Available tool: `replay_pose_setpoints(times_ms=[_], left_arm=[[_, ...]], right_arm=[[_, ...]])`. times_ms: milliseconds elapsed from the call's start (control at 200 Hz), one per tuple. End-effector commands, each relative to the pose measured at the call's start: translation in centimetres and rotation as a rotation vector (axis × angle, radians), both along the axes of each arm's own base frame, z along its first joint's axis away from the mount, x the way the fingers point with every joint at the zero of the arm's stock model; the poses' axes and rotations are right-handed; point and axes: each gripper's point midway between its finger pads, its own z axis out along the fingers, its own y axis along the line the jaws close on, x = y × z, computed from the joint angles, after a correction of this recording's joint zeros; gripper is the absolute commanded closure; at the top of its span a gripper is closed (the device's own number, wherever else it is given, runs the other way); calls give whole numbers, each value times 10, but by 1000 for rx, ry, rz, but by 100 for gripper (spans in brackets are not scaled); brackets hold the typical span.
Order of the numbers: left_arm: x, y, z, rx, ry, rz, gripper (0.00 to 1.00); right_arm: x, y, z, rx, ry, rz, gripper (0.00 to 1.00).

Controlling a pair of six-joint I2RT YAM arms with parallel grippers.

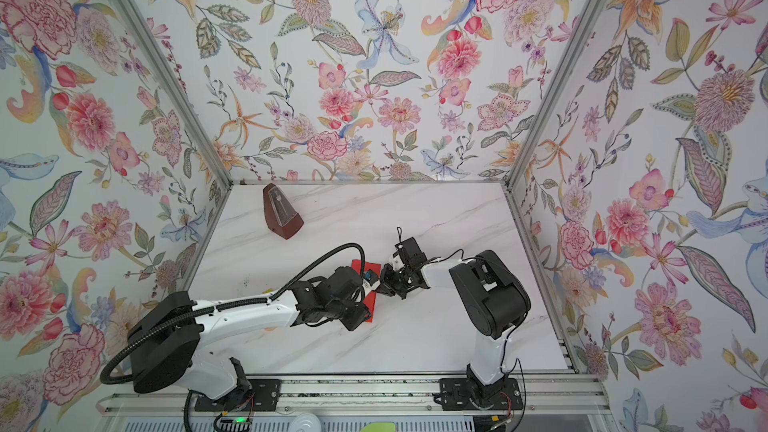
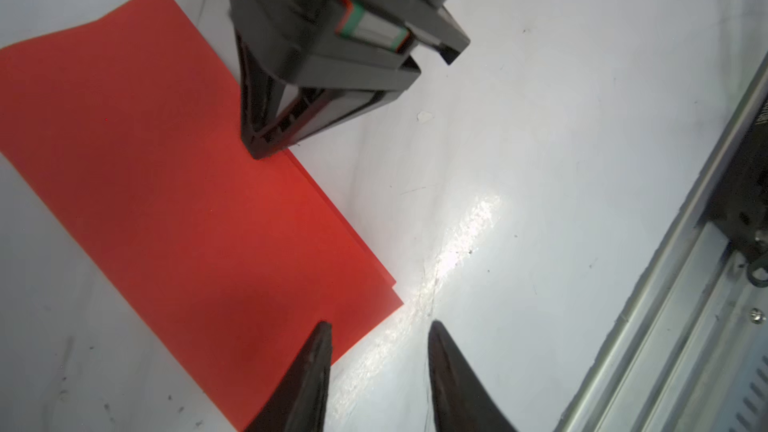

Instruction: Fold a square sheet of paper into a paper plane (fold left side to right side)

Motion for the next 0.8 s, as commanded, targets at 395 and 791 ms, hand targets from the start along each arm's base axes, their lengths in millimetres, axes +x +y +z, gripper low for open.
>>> replay_pose_setpoints(times_ms=[395, 791], left_arm=[[14, -3, -21, 251, -156, -35, 52], [5, -1, -5, 222, -142, -66, 68]], right_arm=[[-16, -16, -22, -94, 96, -22, 100], [-16, -17, -21, -98, 86, -20, 100]])
